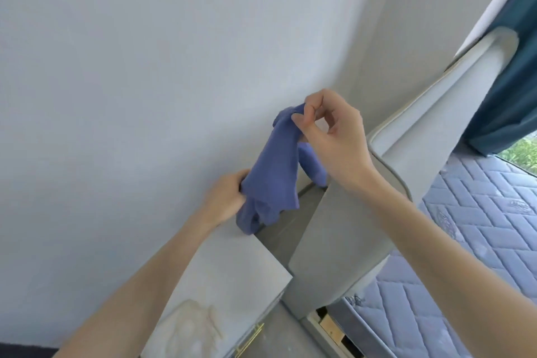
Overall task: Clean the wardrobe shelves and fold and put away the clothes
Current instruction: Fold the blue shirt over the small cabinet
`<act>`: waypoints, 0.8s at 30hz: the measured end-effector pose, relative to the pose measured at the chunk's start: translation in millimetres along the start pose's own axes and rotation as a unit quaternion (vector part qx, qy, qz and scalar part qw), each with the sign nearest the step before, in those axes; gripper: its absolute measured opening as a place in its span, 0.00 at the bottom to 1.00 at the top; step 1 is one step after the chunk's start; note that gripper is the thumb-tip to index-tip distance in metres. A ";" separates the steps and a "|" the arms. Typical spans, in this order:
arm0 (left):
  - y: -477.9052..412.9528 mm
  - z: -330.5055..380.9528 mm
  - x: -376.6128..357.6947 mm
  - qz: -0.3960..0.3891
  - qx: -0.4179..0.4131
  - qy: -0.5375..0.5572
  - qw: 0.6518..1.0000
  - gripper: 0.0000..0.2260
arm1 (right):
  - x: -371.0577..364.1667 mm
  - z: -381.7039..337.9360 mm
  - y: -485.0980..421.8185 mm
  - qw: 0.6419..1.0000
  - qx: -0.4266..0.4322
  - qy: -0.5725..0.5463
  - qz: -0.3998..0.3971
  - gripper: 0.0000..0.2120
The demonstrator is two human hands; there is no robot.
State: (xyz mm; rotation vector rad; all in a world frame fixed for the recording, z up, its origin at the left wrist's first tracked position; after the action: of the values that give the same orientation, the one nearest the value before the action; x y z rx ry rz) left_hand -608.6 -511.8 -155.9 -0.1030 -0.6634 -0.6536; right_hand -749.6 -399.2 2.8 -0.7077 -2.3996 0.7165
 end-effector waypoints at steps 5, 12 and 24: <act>36.7 42.9 -7.0 0.033 -0.023 0.000 0.999 0.11 | 58.9 -4.5 26.9 0.999 -0.029 0.029 -0.019 0.15; 97.1 120.0 -24.6 0.080 -0.053 0.035 0.995 0.17 | 117.7 16.3 84.7 0.990 -0.038 0.081 -0.105 0.12; 144.3 242.9 -133.7 0.003 -0.102 0.122 0.987 0.18 | 223.0 56.8 182.2 0.927 -0.144 0.061 -0.342 0.12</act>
State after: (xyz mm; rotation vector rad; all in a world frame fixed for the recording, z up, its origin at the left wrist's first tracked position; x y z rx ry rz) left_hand -733.7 -255.5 -28.0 -0.2111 -0.3583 -0.7152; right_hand -886.0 -151.1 -74.8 0.0156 -2.4170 0.0291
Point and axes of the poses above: each hand's wrist, its own y-axis away from the middle knuckle, its own x-axis out of the back of the hand, z = x × y, the point moved 3 cm from there along -y, towards the middle knuckle, and after that the axes turned 5 degrees about x, right-handed, at the moved point
